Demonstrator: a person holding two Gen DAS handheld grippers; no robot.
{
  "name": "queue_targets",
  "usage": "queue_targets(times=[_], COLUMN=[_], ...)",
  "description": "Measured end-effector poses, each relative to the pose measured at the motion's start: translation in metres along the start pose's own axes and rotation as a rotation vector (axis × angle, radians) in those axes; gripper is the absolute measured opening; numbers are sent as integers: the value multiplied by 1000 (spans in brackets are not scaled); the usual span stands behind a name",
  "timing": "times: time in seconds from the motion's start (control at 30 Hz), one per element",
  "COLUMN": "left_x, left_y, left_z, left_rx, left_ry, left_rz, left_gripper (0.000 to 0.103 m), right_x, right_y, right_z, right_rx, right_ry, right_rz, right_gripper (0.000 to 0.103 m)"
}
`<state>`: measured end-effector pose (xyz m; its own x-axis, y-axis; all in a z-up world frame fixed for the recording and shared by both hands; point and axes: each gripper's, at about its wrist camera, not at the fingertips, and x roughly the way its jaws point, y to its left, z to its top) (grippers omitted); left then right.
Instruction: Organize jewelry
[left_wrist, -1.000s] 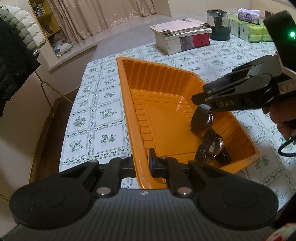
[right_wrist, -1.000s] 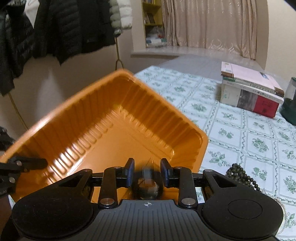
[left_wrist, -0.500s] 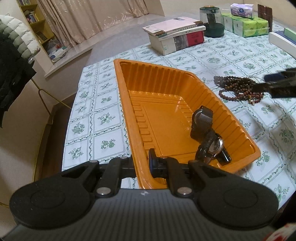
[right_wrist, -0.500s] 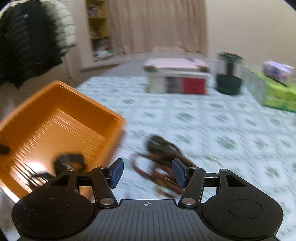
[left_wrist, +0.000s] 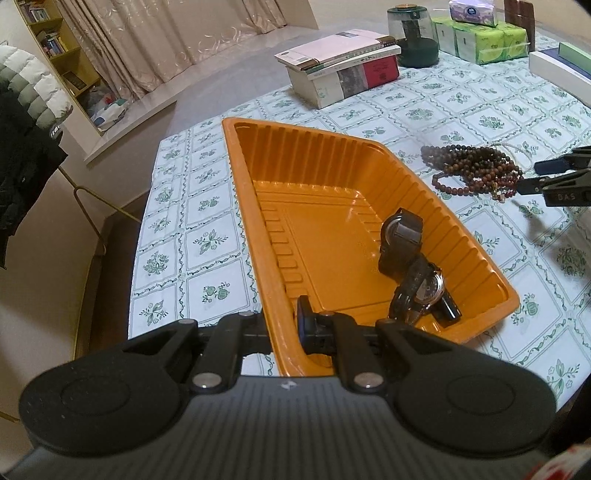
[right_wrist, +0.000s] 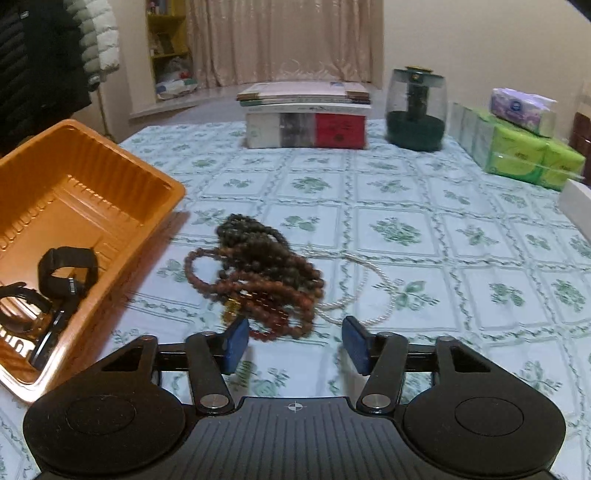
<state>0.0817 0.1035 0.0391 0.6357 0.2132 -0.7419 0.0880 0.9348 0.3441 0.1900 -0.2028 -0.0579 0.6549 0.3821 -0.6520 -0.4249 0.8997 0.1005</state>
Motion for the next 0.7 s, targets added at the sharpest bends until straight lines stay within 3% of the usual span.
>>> queue_targets(times=[0.33,0.4,0.43,0.7], left_x=[-1,0,-1,0], left_y=[0,1,0,0], left_z=[1,1,2,1], left_rx=[7,6,5,3], left_ry=[-3,-3,-3,-5], left_rz=[0,0,0,-1], left_gripper=[10,10,10,10], right_x=[18,18,18,-8], right_y=[11,12,11,9], right_z=[0,1,1,2], right_rx=[-13,-19,-20,-25], right_ry=[11,14,15,-13], right_rz=[-15,-20,-29,-21], right_gripper=[28,9,5,4])
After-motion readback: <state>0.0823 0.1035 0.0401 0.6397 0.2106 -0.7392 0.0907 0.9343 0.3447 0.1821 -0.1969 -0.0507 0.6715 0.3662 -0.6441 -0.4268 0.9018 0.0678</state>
